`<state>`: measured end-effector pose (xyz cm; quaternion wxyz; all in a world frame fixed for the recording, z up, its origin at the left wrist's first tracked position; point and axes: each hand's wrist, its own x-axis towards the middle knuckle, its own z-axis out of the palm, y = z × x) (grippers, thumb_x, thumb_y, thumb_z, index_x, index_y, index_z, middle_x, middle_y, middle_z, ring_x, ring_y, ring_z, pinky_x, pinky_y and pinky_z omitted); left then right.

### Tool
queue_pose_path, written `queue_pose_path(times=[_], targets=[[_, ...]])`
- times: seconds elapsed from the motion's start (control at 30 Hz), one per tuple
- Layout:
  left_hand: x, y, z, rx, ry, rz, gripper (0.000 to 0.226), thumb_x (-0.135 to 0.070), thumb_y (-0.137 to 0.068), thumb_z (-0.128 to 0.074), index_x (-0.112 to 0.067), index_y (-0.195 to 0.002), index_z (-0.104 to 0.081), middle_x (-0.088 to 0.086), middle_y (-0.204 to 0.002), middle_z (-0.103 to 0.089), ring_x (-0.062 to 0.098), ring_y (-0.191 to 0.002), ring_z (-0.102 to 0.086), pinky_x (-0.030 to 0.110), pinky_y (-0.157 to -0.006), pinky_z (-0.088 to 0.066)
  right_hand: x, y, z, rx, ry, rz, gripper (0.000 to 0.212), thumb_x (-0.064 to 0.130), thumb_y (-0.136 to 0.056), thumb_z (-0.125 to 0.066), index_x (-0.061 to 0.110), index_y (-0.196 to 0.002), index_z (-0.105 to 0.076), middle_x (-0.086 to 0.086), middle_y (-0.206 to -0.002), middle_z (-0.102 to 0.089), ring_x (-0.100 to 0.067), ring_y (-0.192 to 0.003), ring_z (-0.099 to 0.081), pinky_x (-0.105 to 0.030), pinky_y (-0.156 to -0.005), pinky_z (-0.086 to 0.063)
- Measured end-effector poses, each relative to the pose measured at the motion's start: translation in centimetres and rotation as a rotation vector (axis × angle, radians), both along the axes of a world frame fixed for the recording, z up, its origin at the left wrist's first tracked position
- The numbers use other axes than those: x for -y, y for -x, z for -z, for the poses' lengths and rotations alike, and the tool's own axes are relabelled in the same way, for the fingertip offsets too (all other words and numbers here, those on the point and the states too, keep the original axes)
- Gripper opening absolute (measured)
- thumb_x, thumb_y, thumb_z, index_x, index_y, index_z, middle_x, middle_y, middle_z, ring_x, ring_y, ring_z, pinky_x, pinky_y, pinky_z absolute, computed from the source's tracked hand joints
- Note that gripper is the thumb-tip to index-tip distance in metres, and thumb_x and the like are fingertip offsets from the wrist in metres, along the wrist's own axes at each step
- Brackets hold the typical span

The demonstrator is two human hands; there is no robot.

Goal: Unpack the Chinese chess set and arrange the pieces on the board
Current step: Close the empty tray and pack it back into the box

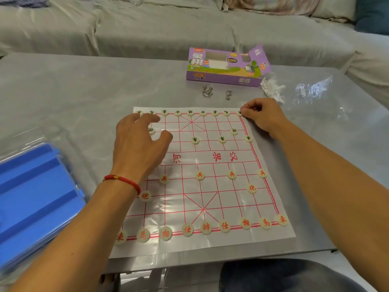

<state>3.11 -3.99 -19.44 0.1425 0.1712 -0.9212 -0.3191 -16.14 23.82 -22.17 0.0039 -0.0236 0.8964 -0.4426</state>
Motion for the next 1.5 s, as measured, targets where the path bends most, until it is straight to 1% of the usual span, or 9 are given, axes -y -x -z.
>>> queue_pose_path(times=[0.37, 0.5, 0.63, 0.7, 0.77, 0.93, 1.07, 1.23, 1.5], targets=[[-1.0, -0.3, -1.0, -0.11, -0.004, 0.009, 0.036, -0.03, -0.092, -0.062, -0.023, -0.128, -0.06, 0.0, -0.141, -0.052, 0.019, -0.136, -0.038, 0.03, -0.108, -0.029, 0.0, -0.2, 0.3, -0.023, 0.02, 0.0, 0.014, 0.029, -0.092, -0.069, 0.019, -0.101, -0.073, 0.005, -0.096, -0.071, -0.011, -0.09, -0.064, -0.022, -0.079, -0.049], [-1.3, 0.2, -1.5, -0.156, -0.013, 0.047, 0.032, -0.028, -0.093, -0.061, -0.024, -0.125, -0.063, -0.002, -0.138, -0.054, 0.017, -0.134, -0.039, 0.024, -0.102, -0.023, 0.6, 0.4, 0.1, -0.118, -0.04, 0.062, 0.02, 0.029, -0.097, -0.06, 0.015, -0.108, -0.07, 0.004, -0.1, -0.068, -0.01, -0.088, -0.061, -0.021, -0.074, -0.045], [-1.5, 0.4, -2.0, -0.14, -0.046, 0.063, 0.034, -0.029, -0.093, -0.061, -0.027, -0.126, -0.062, -0.003, -0.141, -0.052, 0.017, -0.138, -0.036, 0.036, -0.112, -0.028, 1.4, 3.1, -1.3, -0.323, -0.214, 0.113, 0.021, 0.025, -0.097, -0.058, 0.012, -0.11, -0.067, -0.002, -0.104, -0.066, -0.017, -0.093, -0.058, -0.027, -0.079, -0.043], [-1.4, 0.4, -2.1, -0.128, -0.066, 0.057, 0.034, -0.03, -0.092, -0.06, -0.029, -0.127, -0.061, -0.005, -0.143, -0.051, 0.016, -0.141, -0.032, 0.038, -0.115, -0.026, 1.6, 5.4, -1.8, -0.333, -0.403, 0.093, 0.027, 0.027, -0.096, -0.058, 0.014, -0.119, -0.062, -0.008, -0.116, -0.062, -0.026, -0.109, -0.056, -0.038, -0.09, -0.045], [-1.4, 0.4, -2.1, -0.111, -0.062, 0.059, 0.035, -0.031, -0.092, -0.06, -0.031, -0.127, -0.06, -0.006, -0.145, -0.048, 0.015, -0.144, -0.028, 0.037, -0.116, -0.022, 1.8, 7.6, -2.0, -0.297, -0.656, 0.051, 0.033, 0.027, -0.095, -0.058, 0.016, -0.126, -0.057, -0.013, -0.126, -0.057, -0.035, -0.122, -0.045, -0.047, -0.099, -0.036], [-0.6, 1.0, -2.5, -0.074, -0.08, 0.027, 0.037, -0.032, -0.093, -0.06, -0.034, -0.129, -0.058, -0.008, -0.149, -0.045, 0.012, -0.146, -0.023, 0.038, -0.117, -0.021, 1.8, 11.9, -1.6, -0.297, -1.047, -0.03, 0.034, 0.01, -0.085, -0.055, 0.016, -0.118, -0.051, -0.015, -0.121, -0.056, -0.034, -0.123, -0.038, -0.05, -0.098, -0.028], [0.1, 1.2, -2.8, -0.067, -0.099, -0.015, 0.037, -0.03, -0.093, -0.059, -0.034, -0.131, -0.058, -0.009, -0.149, -0.045, 0.011, -0.146, -0.024, 0.039, -0.118, -0.022, 2.1, 13.4, -1.6, -0.314, -1.05, -0.028, 0.039, 0.005, -0.084, -0.054, 0.015, -0.12, -0.048, -0.019, -0.121, -0.054, -0.034, -0.121, -0.041, -0.051, -0.1, -0.027], [1.2, 0.8, -3.0, -0.065, -0.107, -0.032, 0.037, -0.028, -0.093, -0.061, -0.034, -0.129, -0.058, -0.009, -0.146, -0.047, 0.013, -0.145, -0.026, 0.04, -0.117, -0.023, 2.6, 14.0, -2.2, -0.414, -1.073, -0.079, 0.043, 0.008, -0.081, -0.065, 0.017, -0.122, -0.053, -0.017, -0.117, -0.057, -0.035, -0.116, -0.046, -0.05, -0.099, -0.028], [3.5, -1.5, -4.1, -0.172, -0.172, -0.043, 0.03, -0.031, -0.092, -0.061, -0.035, -0.122, -0.061, -0.009, -0.139, -0.055, 0.016, -0.137, -0.041, 0.044, -0.114, -0.035, 4.5, 9.3, -9.3, -0.667, -0.824, -0.175, 0.037, 0.01, -0.09, -0.064, 0.007, -0.127, -0.057, -0.027, -0.115, -0.054, -0.047, -0.113, -0.044, -0.053, -0.087, -0.043]])
